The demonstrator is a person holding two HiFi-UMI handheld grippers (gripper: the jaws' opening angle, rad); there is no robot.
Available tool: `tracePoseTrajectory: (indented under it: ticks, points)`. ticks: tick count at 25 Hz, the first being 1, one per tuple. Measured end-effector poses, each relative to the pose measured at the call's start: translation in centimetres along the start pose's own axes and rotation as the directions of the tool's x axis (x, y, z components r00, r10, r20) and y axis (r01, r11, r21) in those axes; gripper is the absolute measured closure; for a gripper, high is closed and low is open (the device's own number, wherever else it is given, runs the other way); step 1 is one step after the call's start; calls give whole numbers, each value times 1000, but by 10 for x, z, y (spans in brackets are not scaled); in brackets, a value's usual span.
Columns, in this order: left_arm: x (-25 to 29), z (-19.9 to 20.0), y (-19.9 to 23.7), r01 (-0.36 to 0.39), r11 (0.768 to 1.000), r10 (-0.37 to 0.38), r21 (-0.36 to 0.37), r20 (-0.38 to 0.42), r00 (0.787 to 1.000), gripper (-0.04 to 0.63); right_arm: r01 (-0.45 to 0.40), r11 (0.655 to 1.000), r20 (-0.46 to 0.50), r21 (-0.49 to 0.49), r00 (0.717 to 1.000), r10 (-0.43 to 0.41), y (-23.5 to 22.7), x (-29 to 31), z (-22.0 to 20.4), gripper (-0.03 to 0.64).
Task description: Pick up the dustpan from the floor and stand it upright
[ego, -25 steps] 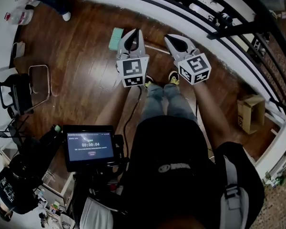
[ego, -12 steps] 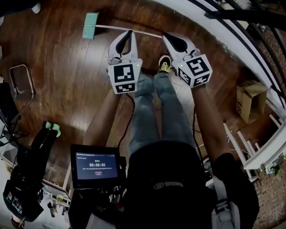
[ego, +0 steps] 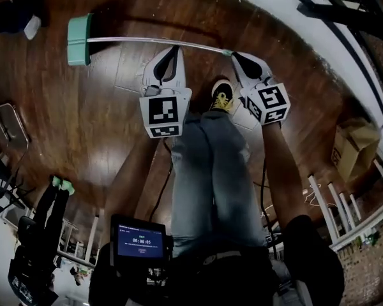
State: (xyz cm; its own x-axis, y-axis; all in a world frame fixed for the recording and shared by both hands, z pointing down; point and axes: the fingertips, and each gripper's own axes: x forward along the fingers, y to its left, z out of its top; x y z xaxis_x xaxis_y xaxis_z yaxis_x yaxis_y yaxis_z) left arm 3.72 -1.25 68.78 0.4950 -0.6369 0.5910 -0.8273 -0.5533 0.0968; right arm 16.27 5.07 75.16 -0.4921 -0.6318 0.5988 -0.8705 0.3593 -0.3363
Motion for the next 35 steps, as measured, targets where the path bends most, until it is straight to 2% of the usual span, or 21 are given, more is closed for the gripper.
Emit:
tracePoseTrajectory:
  ticks: [3, 4, 5, 6, 11, 14, 17, 22, 26, 28, 32, 35]
  points:
    - [29, -44, -2, 12, 1000, -12, 13, -31, 999, 575, 48, 998, -26, 28, 999, -47, -28, 25, -50, 612]
    - [36, -54, -3, 12, 1000, -12, 11, -36, 999, 575, 59, 998, -42, 35, 997, -58, -36, 33, -65, 590]
    - [42, -63, -4, 13, 1000, -13, 4, -39, 999, 575, 71, 996, -62, 46, 996, -68, -43, 40, -80, 509]
    - [46, -71, -5, 16, 1000, -17, -4, -43, 999, 575, 85, 995, -80, 57, 994, -80, -49, 46, -95, 481]
    - [65, -95, -9, 42, 999, -41, 7, -49, 998, 575, 107, 991, -181, 85, 979, -90, -69, 80, -160, 433]
    - [74, -98, -8, 47, 999, -47, 4, -42, 998, 575, 118, 990, -204, 81, 974, -99, -78, 92, -180, 429]
    - [79, -100, -4, 48, 999, -48, 0, -40, 998, 575, 115, 991, -221, 71, 970, -96, -81, 96, -191, 428]
    - [82, -102, 1, 38, 999, -39, -26, -39, 998, 575, 61, 998, -262, 33, 964, -50, -79, 105, -203, 400]
    - [84, -107, -1, 46, 998, -48, -38, -49, 998, 575, 21, 998, -317, -55, 948, -37, -77, 115, -219, 405]
    - [85, -109, -2, 53, 998, -55, -35, -51, 997, 575, 8, 994, -326, -108, 944, -43, -76, 116, -221, 436]
    - [81, -105, -1, 54, 998, -56, -30, -59, 997, 575, -15, 984, -309, -179, 950, -42, -67, 107, -205, 454]
    - [66, -88, -1, 50, 998, -53, -42, -69, 996, 575, -20, 978, -280, -210, 959, -41, -52, 86, -169, 459]
